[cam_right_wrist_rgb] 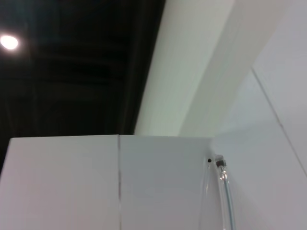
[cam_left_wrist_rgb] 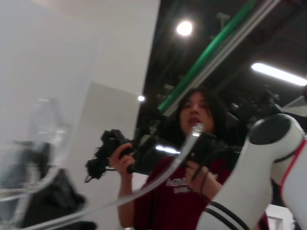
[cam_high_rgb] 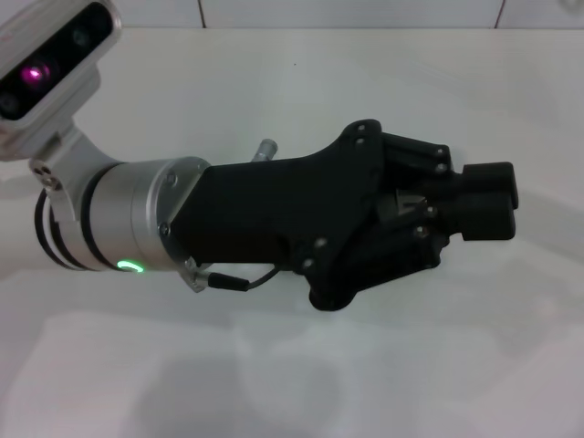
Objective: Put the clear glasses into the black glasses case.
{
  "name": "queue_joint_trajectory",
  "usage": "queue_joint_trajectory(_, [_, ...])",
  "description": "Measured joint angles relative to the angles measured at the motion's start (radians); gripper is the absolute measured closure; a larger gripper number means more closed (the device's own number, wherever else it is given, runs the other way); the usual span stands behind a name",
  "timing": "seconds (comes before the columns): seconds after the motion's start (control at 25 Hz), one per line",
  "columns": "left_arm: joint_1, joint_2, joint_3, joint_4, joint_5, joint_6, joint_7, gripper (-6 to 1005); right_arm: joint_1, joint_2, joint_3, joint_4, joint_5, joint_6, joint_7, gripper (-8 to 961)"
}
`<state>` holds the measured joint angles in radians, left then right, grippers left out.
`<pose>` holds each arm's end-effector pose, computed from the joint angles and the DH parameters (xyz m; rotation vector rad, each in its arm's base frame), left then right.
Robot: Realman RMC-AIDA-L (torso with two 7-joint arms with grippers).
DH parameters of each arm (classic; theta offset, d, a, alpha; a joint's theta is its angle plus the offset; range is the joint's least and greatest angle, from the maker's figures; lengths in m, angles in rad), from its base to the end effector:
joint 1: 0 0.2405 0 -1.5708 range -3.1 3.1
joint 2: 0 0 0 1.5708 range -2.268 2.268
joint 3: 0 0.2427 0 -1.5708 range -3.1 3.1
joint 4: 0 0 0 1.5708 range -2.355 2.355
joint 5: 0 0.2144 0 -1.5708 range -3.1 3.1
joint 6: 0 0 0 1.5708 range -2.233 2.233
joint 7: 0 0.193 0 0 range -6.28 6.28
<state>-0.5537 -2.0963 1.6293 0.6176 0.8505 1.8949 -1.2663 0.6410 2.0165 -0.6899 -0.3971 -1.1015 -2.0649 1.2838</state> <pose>-0.0618 0.2481 -0.0369 2.3060 0.1045 1.5853 0.1192 0.3288 0.0952 -2.1685 0.0716 2.0079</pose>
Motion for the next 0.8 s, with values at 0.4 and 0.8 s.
queue_joint_trajectory(0.4, [0.011, 0.0, 0.011, 0.01, -0.075, 0.017, 0.048, 876, 0.024, 0.008, -0.216, 0.033, 0.0, 0.093, -0.065, 858])
queue_joint_trajectory(0.8, [0.017, 0.001, 0.0, -0.036, -0.139, 0.006, 0.062, 876, 0.034, 0.011, -0.306, 0.034, 0.0, 0.139, -0.082, 858])
